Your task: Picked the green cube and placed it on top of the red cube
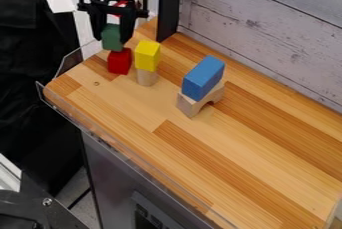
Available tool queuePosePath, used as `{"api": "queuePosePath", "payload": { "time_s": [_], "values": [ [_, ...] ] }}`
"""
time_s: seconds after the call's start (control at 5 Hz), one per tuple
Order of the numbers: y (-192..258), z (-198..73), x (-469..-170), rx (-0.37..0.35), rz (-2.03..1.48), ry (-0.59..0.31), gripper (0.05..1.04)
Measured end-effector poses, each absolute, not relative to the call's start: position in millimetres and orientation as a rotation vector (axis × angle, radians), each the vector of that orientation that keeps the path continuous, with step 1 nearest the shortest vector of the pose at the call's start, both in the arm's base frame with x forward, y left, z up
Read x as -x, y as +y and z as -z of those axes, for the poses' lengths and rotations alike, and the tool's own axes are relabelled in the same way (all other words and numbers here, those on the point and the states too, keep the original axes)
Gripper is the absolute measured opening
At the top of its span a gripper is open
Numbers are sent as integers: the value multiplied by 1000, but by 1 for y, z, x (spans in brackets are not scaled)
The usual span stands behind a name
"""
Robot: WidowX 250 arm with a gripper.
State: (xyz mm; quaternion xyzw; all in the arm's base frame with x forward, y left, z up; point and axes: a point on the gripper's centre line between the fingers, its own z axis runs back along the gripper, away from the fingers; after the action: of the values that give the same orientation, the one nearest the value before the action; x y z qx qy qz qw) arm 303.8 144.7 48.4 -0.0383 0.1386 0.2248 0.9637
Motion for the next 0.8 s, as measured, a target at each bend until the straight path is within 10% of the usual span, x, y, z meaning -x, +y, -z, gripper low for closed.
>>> {"api": "queuePosePath", "payload": {
  "time_s": [0.8],
  "values": [
    [137, -49, -297, 91, -441, 285, 557]
  ]
}}
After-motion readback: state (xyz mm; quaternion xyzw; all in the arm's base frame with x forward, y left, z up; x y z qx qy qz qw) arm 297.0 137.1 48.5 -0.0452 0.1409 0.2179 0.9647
